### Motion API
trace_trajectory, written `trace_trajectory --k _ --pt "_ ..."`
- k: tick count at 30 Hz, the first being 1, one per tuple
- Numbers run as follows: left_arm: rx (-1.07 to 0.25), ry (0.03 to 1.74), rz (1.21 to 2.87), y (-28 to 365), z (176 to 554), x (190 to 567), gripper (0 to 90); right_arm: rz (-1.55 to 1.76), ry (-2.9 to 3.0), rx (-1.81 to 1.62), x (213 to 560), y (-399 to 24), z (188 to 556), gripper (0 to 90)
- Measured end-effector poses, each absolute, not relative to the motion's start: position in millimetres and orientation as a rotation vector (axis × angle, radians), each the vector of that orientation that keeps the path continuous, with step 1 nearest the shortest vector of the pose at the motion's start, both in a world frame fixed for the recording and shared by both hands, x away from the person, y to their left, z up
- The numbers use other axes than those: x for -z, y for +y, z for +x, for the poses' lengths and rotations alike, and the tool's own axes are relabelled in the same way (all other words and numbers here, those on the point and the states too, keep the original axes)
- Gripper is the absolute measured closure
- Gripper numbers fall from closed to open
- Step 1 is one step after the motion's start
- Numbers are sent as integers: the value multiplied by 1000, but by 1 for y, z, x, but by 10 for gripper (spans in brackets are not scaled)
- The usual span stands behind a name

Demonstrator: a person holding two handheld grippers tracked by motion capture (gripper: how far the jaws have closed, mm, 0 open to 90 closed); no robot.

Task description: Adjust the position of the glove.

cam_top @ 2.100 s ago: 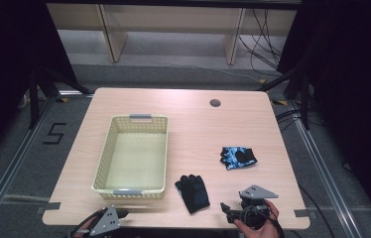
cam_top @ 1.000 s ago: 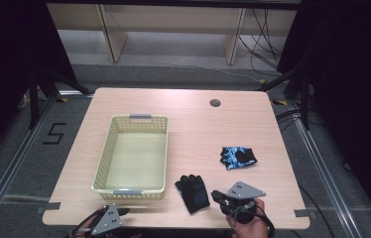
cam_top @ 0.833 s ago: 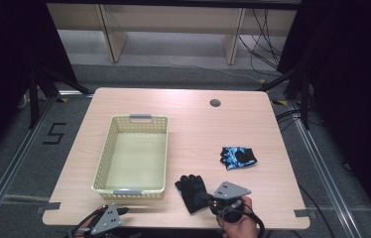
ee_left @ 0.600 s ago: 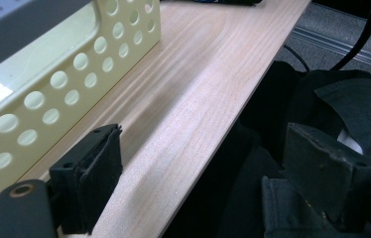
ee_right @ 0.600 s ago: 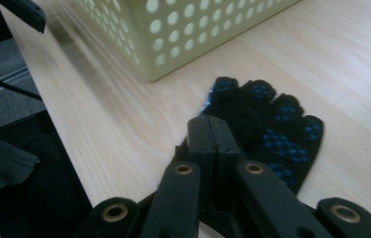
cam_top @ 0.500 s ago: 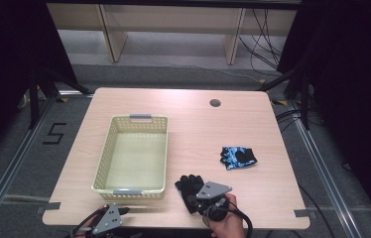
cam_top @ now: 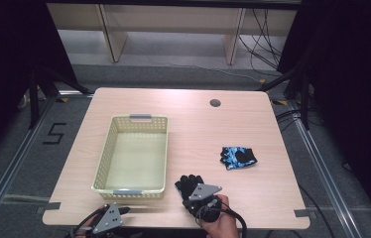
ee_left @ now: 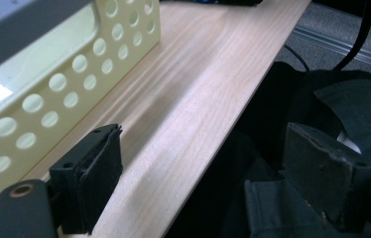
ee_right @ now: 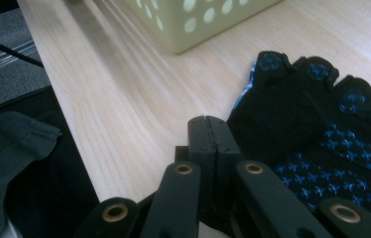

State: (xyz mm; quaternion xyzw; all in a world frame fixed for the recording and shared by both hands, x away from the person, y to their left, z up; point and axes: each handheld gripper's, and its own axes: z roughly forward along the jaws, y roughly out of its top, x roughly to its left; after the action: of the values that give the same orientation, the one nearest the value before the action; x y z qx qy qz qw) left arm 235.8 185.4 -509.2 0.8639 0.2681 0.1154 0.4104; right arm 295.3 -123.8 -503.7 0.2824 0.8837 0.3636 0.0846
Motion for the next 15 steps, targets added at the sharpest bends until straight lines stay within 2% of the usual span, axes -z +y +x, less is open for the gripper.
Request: trace_trajectory --k 2,15 --pt "-258 676 2170 185 236 510 155 839 2645 -1080 505 -125 296 900" --pt "-285 653 2204 186 236 509 155 941 2622 -1066 506 -152 289 900"
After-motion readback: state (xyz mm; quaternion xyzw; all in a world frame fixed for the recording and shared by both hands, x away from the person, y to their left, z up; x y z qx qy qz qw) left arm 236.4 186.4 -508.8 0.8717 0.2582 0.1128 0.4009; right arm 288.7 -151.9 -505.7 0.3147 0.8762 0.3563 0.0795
